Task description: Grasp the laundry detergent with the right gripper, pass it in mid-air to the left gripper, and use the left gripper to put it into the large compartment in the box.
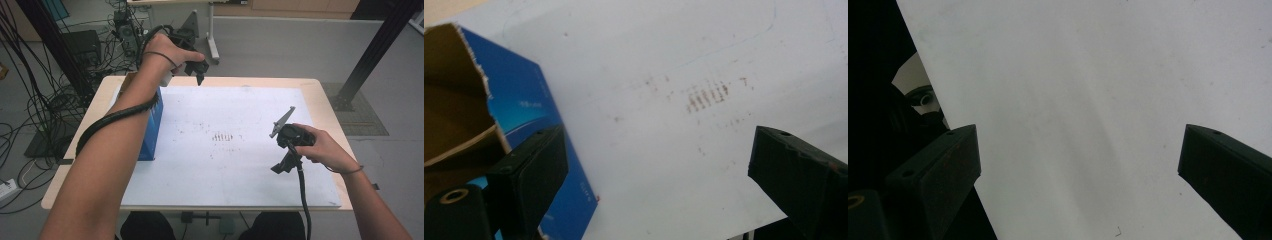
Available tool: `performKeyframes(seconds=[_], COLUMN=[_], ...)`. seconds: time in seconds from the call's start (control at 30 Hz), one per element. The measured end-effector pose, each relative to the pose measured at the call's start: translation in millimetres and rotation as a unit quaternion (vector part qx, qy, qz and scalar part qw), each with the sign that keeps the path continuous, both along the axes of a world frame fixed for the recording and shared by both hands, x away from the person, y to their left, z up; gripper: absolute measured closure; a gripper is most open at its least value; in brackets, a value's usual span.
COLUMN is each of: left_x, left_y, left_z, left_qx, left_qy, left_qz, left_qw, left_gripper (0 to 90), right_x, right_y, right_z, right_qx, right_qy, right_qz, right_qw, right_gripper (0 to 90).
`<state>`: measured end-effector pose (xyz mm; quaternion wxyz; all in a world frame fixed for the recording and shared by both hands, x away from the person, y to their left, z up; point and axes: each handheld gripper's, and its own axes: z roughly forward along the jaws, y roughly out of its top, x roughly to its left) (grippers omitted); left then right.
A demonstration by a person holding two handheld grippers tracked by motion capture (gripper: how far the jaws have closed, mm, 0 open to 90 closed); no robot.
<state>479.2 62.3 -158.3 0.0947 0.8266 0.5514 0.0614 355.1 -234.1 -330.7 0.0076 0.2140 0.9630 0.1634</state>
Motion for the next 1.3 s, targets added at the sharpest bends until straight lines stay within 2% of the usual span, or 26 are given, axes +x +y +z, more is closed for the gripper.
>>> performKeyframes(seconds=[0.3, 0.43, 0.53, 0.7, 0.83, 0.97, 1.3], left_x=[7.5, 10.7, 12.3, 14.3, 14.6, 14.5, 12.8], left_y=[-25.1, -29.2, -29.3, -28.8, -31.1, -35.8, -53.4], left_z=[-17.2, -26.4, -32.0, -42.5, -50.5, -57.6, -76.1], left_qx=[-0.005, -0.002, -0.008, -0.002, -0.006, -0.003, -0.007], left_qy=[0.001, 0.003, 0.004, 0.002, 0.001, -0.005, 0.001], left_qz=[-0.02, -0.022, -0.02, -0.016, -0.018, -0.025, -0.048], left_qw=[0.9998, 0.9997, 0.9998, 0.9999, 0.9998, 0.9997, 0.9988], left_gripper=[9.6, 9.9, 9.9, 10.2, 10.4, 10.8, 11.2], right_x=[-2.3, -4.9, -6.7, -8.5, -10.3, -11.2, -12.2], right_y=[-5.3, -7.5, -8.4, -9.4, -8.8, -5.5, -1.9], right_z=[4.9, 8.9, 10.5, 10.6, 10.0, 10.2, 11.3], right_qx=[0.0, 0.002, 0.001, -0.001, -0.002, -0.001, 0.002], right_qy=[0.007, 0.008, 0.009, 0.008, 0.007, 0.008, 0.005], right_qz=[-0.005, -0.007, -0.011, -0.014, -0.014, -0.013, -0.009], right_qw=[1.0, 0.9999, 0.9999, 0.9999, 0.9999, 0.9999, 0.9999], right_gripper=[2.8, 2.7, 2.6, 2.5, 2.8, 2.7, 2.8])
